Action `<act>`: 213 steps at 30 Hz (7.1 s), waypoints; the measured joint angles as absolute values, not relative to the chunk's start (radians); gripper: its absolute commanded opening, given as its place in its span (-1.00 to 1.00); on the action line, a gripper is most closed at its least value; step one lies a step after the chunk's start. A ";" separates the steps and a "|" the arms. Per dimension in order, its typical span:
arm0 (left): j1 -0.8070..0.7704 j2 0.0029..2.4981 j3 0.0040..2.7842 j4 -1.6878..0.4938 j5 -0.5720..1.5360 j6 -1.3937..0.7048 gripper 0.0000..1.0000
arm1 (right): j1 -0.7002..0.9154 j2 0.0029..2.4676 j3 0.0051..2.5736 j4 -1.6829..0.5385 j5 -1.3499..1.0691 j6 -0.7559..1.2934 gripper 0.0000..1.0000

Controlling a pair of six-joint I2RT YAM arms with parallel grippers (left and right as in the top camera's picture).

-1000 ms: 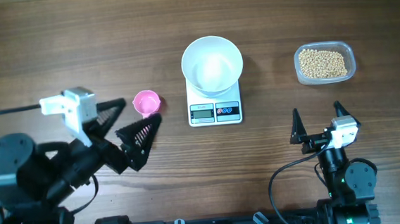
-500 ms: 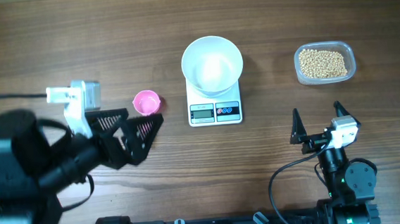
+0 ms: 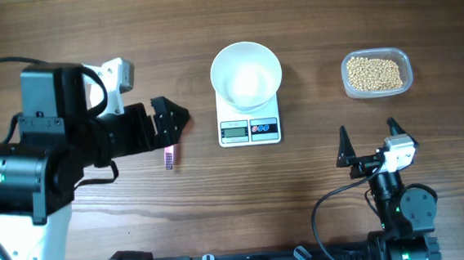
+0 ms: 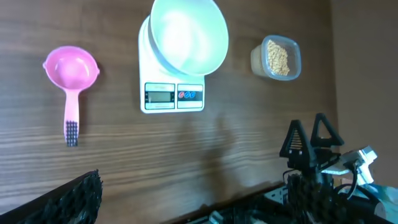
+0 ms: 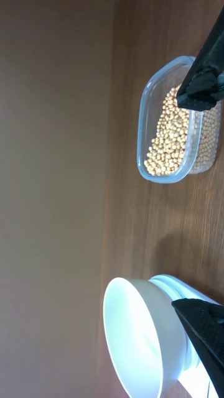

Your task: Scoop item into bowl and weigh 150g on scale

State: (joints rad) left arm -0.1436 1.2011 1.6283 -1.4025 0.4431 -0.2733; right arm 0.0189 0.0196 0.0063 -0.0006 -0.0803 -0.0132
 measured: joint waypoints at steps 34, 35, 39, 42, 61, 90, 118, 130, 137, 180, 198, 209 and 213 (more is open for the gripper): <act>-0.155 1.417 1.601 -1.457 0.175 -0.385 1.00 | 0.019 0.020 0.006 0.000 -0.080 -0.013 0.99; -0.155 1.425 1.595 -1.456 0.175 -0.385 1.00 | 0.019 0.020 0.006 0.000 -0.080 -0.013 0.99; -0.155 1.449 1.589 -1.451 0.168 -0.385 1.00 | 0.019 0.020 0.006 -0.001 -0.080 -0.013 0.99; -0.155 1.451 1.589 -1.438 0.162 -0.385 1.00 | 0.019 0.020 0.006 0.000 -0.080 -0.013 1.00; 0.032 1.451 1.589 -1.416 0.130 -0.388 1.00 | 0.019 0.020 0.006 0.000 -0.080 -0.013 0.99; 0.049 1.451 1.588 -1.394 0.128 -0.388 1.00 | 0.019 0.020 0.006 -0.001 -0.080 -0.013 0.99; 0.049 1.451 1.588 -1.387 0.128 -0.388 1.00 | 0.019 0.020 0.006 -0.001 -0.080 -0.013 0.99; 0.049 1.451 1.589 -1.390 0.128 -0.388 1.00 | 0.019 0.020 0.006 -0.001 -0.080 -0.013 0.99; 0.049 1.451 1.588 -1.401 0.128 -0.388 1.00 | 0.019 0.020 0.006 0.000 -0.080 -0.013 1.00; 0.004 1.455 1.222 -1.256 0.154 -0.392 0.96 | 0.019 0.020 0.006 0.000 -0.080 -0.013 0.99; 0.004 1.565 1.053 -0.956 0.238 -0.388 0.81 | 0.019 0.020 0.006 0.000 -0.080 -0.013 0.99; 0.004 1.669 1.046 -0.892 0.299 -0.291 0.64 | 0.019 0.020 0.006 -0.001 -0.080 -0.013 0.99; 0.001 1.691 1.017 -0.846 0.321 -0.270 0.51 | 0.019 0.020 0.006 0.000 -0.080 -0.013 1.00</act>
